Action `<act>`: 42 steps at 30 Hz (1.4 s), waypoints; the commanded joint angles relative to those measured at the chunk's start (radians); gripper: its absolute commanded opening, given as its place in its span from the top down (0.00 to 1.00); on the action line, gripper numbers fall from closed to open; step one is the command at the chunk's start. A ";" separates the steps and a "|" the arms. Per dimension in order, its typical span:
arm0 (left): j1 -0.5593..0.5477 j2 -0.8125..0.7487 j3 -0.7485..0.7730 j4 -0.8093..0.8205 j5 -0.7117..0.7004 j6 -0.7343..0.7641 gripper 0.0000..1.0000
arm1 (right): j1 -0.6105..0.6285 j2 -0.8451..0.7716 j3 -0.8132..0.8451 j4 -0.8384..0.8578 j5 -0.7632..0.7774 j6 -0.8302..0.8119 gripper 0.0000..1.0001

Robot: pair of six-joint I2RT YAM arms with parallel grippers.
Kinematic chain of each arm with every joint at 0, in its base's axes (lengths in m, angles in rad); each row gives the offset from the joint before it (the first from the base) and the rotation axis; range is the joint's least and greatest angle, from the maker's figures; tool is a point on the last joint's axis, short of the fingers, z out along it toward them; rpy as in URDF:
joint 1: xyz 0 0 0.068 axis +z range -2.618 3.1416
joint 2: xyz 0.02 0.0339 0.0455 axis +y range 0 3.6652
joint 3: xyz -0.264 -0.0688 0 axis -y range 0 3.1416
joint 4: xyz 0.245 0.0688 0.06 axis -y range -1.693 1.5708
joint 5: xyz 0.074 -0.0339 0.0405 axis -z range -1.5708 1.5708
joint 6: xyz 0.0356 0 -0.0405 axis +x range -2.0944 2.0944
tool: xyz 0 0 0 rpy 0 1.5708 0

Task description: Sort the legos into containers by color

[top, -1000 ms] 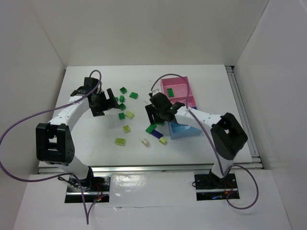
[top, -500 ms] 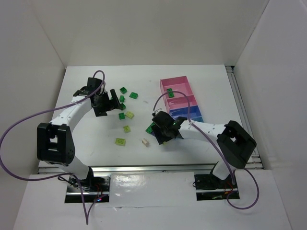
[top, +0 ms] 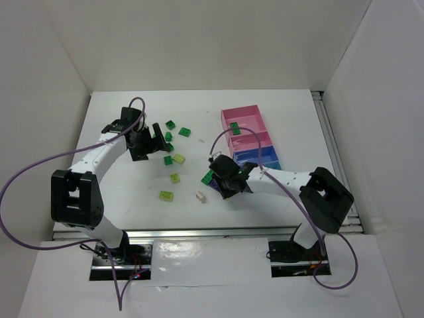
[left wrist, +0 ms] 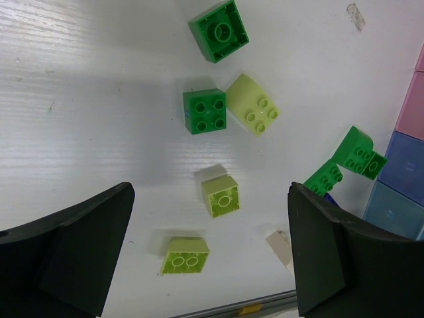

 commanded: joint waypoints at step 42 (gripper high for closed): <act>-0.005 -0.010 0.032 -0.002 0.027 0.018 0.00 | -0.434 0.054 0.272 0.257 0.124 0.046 0.29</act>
